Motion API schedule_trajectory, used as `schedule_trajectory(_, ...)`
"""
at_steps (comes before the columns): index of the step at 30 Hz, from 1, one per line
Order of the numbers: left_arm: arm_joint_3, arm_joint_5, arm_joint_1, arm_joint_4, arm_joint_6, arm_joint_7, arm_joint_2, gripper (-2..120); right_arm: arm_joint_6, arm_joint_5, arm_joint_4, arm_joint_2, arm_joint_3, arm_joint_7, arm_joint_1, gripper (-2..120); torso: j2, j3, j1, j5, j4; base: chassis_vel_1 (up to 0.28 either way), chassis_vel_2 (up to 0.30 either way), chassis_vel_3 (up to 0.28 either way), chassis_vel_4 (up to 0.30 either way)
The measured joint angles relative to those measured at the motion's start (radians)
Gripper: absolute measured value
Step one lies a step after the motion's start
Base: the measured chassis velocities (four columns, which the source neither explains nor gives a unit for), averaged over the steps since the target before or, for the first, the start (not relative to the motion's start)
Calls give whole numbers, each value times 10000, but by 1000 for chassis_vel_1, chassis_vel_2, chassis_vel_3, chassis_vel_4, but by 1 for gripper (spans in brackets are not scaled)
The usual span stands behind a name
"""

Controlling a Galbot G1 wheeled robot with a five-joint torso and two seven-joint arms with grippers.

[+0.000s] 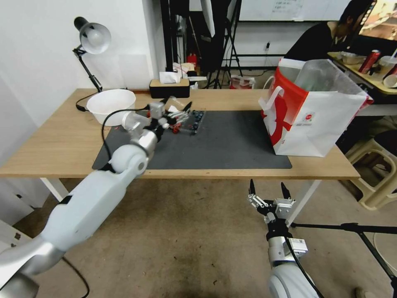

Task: Pick up the trash from the table and place it into the takeout bag.

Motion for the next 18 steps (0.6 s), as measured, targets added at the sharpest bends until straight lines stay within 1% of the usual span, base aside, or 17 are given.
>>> schedule_trajectory(2, -474, 41, 574, -347, 12, -65, 137, 100, 11, -35, -5, 0, -15, 0, 4, 100, 0, 0, 0, 1, -1, 0, 0, 0, 0)
schedule_trajectory(3, -474, 41, 574, -347, 12, -65, 137, 100, 11, -35, -5, 0, -15, 0, 4, 100, 0, 0, 0, 1, -1, 0, 0, 0, 0)
schedule_trajectory(5, -1092, 105, 1306, -762, 32, -132, 311, 100, 15, -55, -5, -16, -19, 3, -24, 100, 0, -1, 0, 3, 2, 0, 0, 0, 0)
schedule_trajectory(7, -1233, 130, 1493, -866, 28, -161, 338, 100, 16, -57, -5, -20, -18, 5, -29, 100, 0, -1, -1, 3, 2, 0, 0, 0, 0)
schedule_trajectory(9, -1629, 271, 2095, -1201, -6, -281, 383, 100, 26, -64, -10, -27, -16, 10, -40, 100, 0, -1, -1, 1, 0, 0, 0, 0, 0)
schedule_trajectory(11, -1790, 351, 2315, -1325, -28, -323, 386, 100, 28, -67, -11, -26, -16, 12, -42, 100, 0, -1, 0, 2, 0, 0, 0, 0, 0)
schedule_trajectory(14, -2632, 888, 3299, -1726, -80, -433, 316, 100, 29, -78, -4, -32, -18, 18, -47, 100, 1, -2, 2, 4, 0, 0, 0, 0, 0)
schedule_trajectory(15, -2632, 888, 3299, -1726, -80, -433, 316, 100, 29, -78, -4, -32, -18, 18, -47, 100, 1, -2, 2, 4, 0, 0, 0, 0, 0)
schedule_trajectory(18, -3265, 1233, 4230, -2015, -131, -439, 245, 100, 29, -79, 24, -55, -14, 22, -62, 100, 0, -1, 1, 1, 0, 0, 0, 0, 0)
